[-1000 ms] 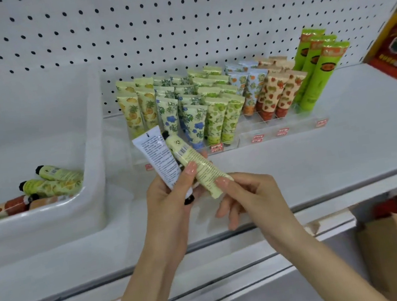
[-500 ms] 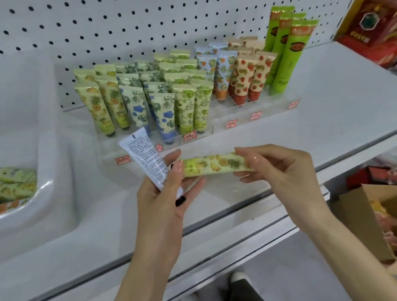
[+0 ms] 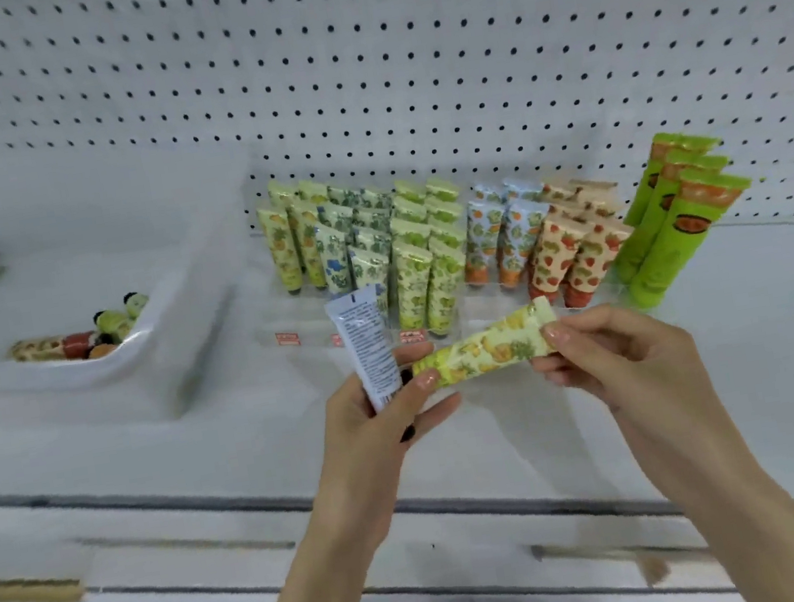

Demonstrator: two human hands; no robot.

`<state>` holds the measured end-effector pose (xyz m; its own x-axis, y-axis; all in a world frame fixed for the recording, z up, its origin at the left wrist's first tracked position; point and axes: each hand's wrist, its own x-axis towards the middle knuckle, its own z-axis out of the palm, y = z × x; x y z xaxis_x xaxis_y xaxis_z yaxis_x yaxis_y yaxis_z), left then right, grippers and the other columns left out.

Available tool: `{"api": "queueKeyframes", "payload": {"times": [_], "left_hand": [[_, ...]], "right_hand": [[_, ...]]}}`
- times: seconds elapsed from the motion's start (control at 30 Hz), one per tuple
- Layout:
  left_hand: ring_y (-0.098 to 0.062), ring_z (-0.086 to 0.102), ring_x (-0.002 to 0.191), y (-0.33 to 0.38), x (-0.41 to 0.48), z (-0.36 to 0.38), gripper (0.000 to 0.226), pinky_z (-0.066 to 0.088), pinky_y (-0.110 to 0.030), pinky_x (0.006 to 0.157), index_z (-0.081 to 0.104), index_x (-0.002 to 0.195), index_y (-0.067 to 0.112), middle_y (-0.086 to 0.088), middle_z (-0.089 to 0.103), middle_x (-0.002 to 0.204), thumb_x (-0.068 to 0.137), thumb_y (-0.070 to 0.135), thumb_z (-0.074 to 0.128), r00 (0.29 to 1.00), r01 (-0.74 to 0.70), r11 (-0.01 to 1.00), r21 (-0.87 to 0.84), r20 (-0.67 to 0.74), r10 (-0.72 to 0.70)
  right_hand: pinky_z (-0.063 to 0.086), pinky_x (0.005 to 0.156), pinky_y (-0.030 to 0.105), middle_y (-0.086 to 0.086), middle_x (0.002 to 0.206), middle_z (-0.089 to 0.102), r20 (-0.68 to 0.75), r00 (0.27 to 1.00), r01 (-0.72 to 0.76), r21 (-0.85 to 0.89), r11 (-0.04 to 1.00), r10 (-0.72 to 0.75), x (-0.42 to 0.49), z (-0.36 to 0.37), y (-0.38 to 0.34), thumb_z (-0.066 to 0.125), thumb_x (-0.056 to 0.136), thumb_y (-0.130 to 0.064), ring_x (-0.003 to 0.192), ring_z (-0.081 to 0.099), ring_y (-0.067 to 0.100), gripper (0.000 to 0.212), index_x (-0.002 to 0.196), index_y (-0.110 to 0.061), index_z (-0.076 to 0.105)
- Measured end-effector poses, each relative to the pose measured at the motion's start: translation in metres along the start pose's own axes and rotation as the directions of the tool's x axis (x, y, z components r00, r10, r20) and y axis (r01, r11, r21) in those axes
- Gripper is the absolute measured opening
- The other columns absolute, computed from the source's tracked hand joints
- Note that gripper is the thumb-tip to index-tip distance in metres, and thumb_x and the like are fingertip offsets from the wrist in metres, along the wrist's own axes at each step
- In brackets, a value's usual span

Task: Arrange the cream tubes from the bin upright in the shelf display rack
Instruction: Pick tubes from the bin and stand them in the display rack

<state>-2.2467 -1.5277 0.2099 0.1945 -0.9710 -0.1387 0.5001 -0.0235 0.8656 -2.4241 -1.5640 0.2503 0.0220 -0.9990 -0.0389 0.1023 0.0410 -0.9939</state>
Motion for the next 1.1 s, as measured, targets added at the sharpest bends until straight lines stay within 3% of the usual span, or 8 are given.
{"api": "queueKeyframes", "payload": {"times": [0.2, 0.37, 0.47, 0.53, 0.6, 0.67, 0.83, 1.1], "left_hand": [[-0.027, 0.069, 0.094, 0.023, -0.007, -0.023, 0.030, 0.057, -0.031, 0.077, 0.063, 0.102, -0.004, -0.015, 0.071, 0.102, 0.074, 0.005, 0.063, 0.989, -0.136, 0.990, 0.028, -0.056, 0.137], [-0.025, 0.069, 0.097, 0.044, -0.002, -0.072, 0.032, 0.057, -0.031, 0.077, 0.065, 0.104, 0.000, -0.011, 0.071, 0.105, 0.075, 0.012, 0.063, 0.990, -0.132, 0.959, 0.249, -0.025, 0.142], [-0.020, 0.070, 0.079, 0.057, 0.009, -0.097, 0.021, 0.057, -0.026, 0.064, 0.065, 0.103, 0.004, -0.011, 0.071, 0.099, 0.082, 0.008, 0.063, 0.983, -0.136, 0.916, 0.376, -0.063, 0.172], [-0.012, 0.055, 0.055, 0.064, 0.019, -0.111, 0.015, 0.046, -0.021, 0.048, 0.064, 0.103, 0.011, -0.006, 0.067, 0.079, 0.088, 0.008, 0.060, 0.978, -0.146, 0.879, 0.454, -0.066, 0.197], [-0.008, 0.039, 0.045, 0.068, 0.029, -0.121, 0.010, 0.034, -0.019, 0.040, 0.060, 0.100, 0.016, 0.003, 0.059, 0.064, 0.091, 0.013, 0.059, 0.980, -0.140, 0.859, 0.493, -0.053, 0.190], [-0.007, 0.034, 0.042, 0.069, 0.037, -0.126, 0.004, 0.029, -0.019, 0.038, 0.054, 0.092, 0.016, 0.004, 0.054, 0.062, 0.093, 0.020, 0.055, 0.985, -0.142, 0.856, 0.497, -0.015, 0.172], [-0.013, 0.034, 0.049, 0.061, 0.046, -0.132, 0.019, 0.027, -0.020, 0.042, 0.049, 0.087, 0.013, -0.015, 0.047, 0.076, 0.098, 0.028, 0.044, 0.995, -0.098, 0.889, 0.447, 0.030, 0.094], [-0.006, 0.038, 0.047, 0.047, 0.050, -0.146, 0.019, 0.031, -0.015, 0.045, 0.049, 0.081, 0.019, 0.001, 0.050, 0.061, 0.099, 0.019, 0.044, 0.974, -0.224, 0.827, 0.515, 0.123, 0.188]], "right_hand": [[0.046, 0.045, 0.021, 0.005, 0.058, 0.065, 0.278, 0.961, 0.067, -0.239, 0.969, 0.002, 0.020, 0.024, -0.028, 0.071, 0.078, -0.008, 0.051, 0.060, 0.014, 0.002, 0.078, -0.007, 0.069], [0.041, 0.044, 0.016, -0.002, 0.051, 0.060, 0.411, 0.906, 0.271, -0.367, 0.890, -0.106, 0.030, 0.073, -0.040, 0.074, 0.078, -0.012, 0.044, 0.050, 0.006, 0.007, 0.070, -0.013, 0.071], [0.034, 0.046, 0.013, -0.003, 0.048, 0.054, 0.404, 0.894, 0.374, -0.428, 0.823, -0.196, 0.041, 0.097, -0.044, 0.076, 0.076, -0.019, 0.046, 0.041, 0.005, 0.007, 0.069, -0.019, 0.073], [0.026, 0.044, 0.012, -0.009, 0.043, 0.037, 0.382, 0.892, 0.414, -0.468, 0.781, -0.243, 0.049, 0.113, -0.045, 0.077, 0.076, -0.024, 0.043, 0.030, 0.004, 0.009, 0.068, -0.021, 0.073], [0.023, 0.044, 0.015, -0.012, 0.044, 0.027, 0.360, 0.887, 0.447, -0.511, 0.734, -0.289, 0.056, 0.130, -0.047, 0.076, 0.077, -0.026, 0.043, 0.024, 0.006, 0.012, 0.067, -0.023, 0.071], [0.023, 0.049, 0.021, -0.010, 0.047, 0.026, 0.339, 0.887, 0.459, -0.576, 0.676, -0.313, 0.063, 0.147, -0.050, 0.075, 0.078, -0.027, 0.046, 0.023, 0.007, 0.014, 0.066, -0.025, 0.069], [0.027, 0.055, 0.023, -0.018, 0.052, 0.032, 0.296, 0.905, 0.417, -0.760, 0.499, -0.306, 0.084, 0.175, -0.050, 0.071, 0.082, -0.031, 0.052, 0.030, -0.001, 0.012, 0.076, -0.020, 0.070], [0.029, 0.052, 0.024, -0.021, 0.065, 0.041, 0.299, 0.900, 0.378, -0.898, 0.225, -0.319, 0.105, 0.198, -0.041, 0.068, 0.084, -0.037, 0.058, 0.045, 0.003, 0.014, 0.080, -0.024, 0.069]]}}
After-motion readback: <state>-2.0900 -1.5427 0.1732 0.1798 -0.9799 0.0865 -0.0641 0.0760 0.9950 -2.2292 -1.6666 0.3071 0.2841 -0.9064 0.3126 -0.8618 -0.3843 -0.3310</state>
